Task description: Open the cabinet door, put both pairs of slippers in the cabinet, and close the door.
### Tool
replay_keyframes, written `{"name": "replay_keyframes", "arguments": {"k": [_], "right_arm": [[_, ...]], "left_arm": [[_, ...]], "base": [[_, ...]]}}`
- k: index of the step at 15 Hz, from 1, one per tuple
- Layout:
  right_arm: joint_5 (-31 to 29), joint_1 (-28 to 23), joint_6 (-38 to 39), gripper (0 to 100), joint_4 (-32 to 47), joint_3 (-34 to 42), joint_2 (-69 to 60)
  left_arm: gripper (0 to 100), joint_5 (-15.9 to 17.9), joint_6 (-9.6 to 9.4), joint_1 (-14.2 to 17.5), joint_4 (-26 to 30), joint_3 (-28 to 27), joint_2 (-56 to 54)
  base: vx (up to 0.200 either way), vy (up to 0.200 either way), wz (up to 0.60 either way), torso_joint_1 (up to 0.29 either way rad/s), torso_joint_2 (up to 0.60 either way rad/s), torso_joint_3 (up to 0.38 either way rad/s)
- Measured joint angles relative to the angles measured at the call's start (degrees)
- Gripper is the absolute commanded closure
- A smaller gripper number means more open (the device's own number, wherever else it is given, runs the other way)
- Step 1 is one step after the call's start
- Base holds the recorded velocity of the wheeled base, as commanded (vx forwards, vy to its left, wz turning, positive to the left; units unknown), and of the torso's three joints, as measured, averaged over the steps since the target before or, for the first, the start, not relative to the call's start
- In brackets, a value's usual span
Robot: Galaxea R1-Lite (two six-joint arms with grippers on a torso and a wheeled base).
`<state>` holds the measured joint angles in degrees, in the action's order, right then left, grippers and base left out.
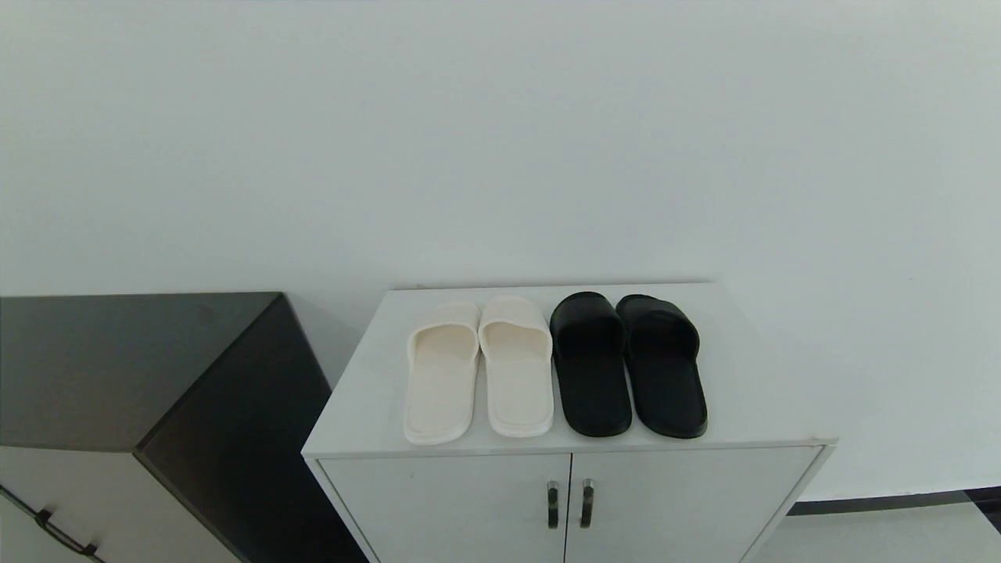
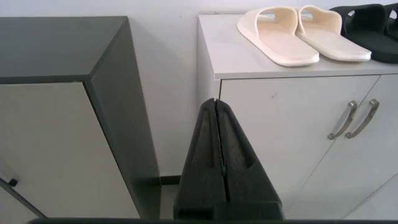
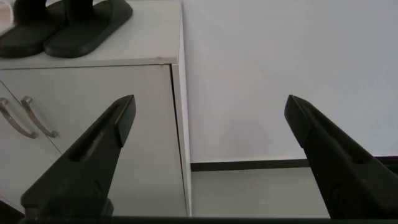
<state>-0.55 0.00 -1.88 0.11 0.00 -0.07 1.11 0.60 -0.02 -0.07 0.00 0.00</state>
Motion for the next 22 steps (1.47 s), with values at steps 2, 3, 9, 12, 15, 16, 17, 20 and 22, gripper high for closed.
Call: {"name": "replay_keyframes", "arguments": {"k": [2, 3, 9, 12, 15, 16, 17, 20, 22], "right_arm": [[0.00, 0.00, 0.68, 0, 0.00, 0.00, 0.02], [-0.02, 0.00, 0.73, 0, 0.00, 0.00, 0.00], [-0.78, 0.07, 2.19, 0, -1.01, -3.11, 0.34], [2.93, 0.44, 6.39, 0, 4.51, -16.99, 5.28], [11.33, 0.66, 4.11, 0, 7.83, -22.49, 15.36], [12.62, 0.88, 3.51, 0, 7.80, -23.39, 19.58], [13.32, 1.49, 3.33, 0, 7.03, -24.25, 23.58], [13.17, 7.22, 4.14, 0, 1.66, -26.23, 35.49], [9.87, 12.48, 6.39, 0, -3.33, -26.89, 42.44]], "left_arm": [[100, -0.02, 0.00, 0.00, 0.00, 0.00, 0.00], [100, -0.05, 0.00, 0.00, 0.00, 0.00, 0.00], [100, -0.05, -0.02, 0.00, 0.00, 0.00, 0.00], [100, -0.11, -0.16, 0.00, 0.00, 0.00, 0.00], [100, -0.10, -0.27, 0.00, 0.00, 0.00, 0.00], [100, -0.07, -0.27, 0.00, 0.00, 0.00, 0.00], [100, -0.07, -0.27, 0.00, 0.00, 0.00, 0.00], [100, -0.07, -0.35, 0.00, 0.00, 0.00, 0.00], [100, -0.02, -1.60, 0.00, 0.00, 0.00, 0.00]], "base": [[0.000, 0.000, 0.00, 0.000, 0.00, 0.000], [0.000, 0.000, 0.00, 0.000, 0.00, 0.000], [0.000, 0.000, 0.00, 0.000, 0.00, 0.000], [0.000, 0.000, 0.00, 0.000, 0.00, 0.000], [0.000, 0.000, 0.00, 0.000, 0.00, 0.000], [0.000, 0.000, 0.00, 0.000, 0.00, 0.000], [0.000, 0.000, 0.00, 0.000, 0.00, 0.000], [0.000, 0.000, 0.00, 0.000, 0.00, 0.000], [0.000, 0.000, 0.00, 0.000, 0.00, 0.000]]}}
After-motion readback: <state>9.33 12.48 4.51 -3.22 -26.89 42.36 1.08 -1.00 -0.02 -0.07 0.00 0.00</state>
